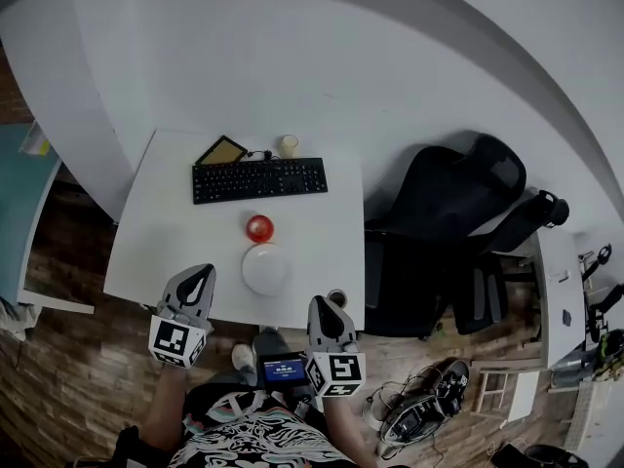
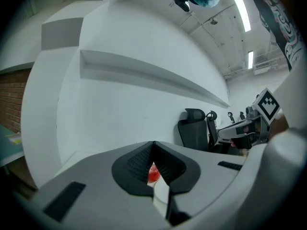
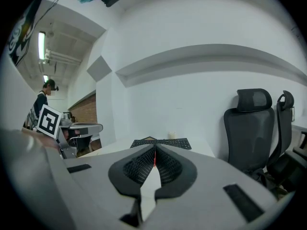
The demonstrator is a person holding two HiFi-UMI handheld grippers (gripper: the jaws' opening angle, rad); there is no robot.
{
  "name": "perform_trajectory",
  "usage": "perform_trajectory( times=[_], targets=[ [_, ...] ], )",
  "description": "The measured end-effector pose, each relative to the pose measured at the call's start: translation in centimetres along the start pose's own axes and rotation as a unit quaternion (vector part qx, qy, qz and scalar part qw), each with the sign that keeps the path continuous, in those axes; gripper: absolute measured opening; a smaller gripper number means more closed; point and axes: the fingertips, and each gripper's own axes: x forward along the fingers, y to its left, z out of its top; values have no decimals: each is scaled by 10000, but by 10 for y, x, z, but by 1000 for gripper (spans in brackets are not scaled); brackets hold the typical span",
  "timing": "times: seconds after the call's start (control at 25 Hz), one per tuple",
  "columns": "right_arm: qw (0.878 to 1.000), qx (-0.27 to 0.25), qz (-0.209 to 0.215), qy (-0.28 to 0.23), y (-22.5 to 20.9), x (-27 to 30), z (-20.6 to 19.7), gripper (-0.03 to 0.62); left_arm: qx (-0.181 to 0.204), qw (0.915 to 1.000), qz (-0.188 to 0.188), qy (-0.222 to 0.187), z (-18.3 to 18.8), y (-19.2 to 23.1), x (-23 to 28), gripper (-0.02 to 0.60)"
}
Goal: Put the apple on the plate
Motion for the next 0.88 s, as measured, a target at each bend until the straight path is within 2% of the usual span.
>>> perform_trajectory(
  times=[0.48,0.68,0.88],
  targets=[
    [9998,4,176,-96,-10,38,11,28,26,9999,120,57,1,18,28,13],
    [9986,133,441,-269,-8,58,19,28,62,9997,151,168,0,30,45,13],
    [9987,181,454,-137,-14,85,14,28,70,9995,85,284,-8,39,69,14]
  ],
)
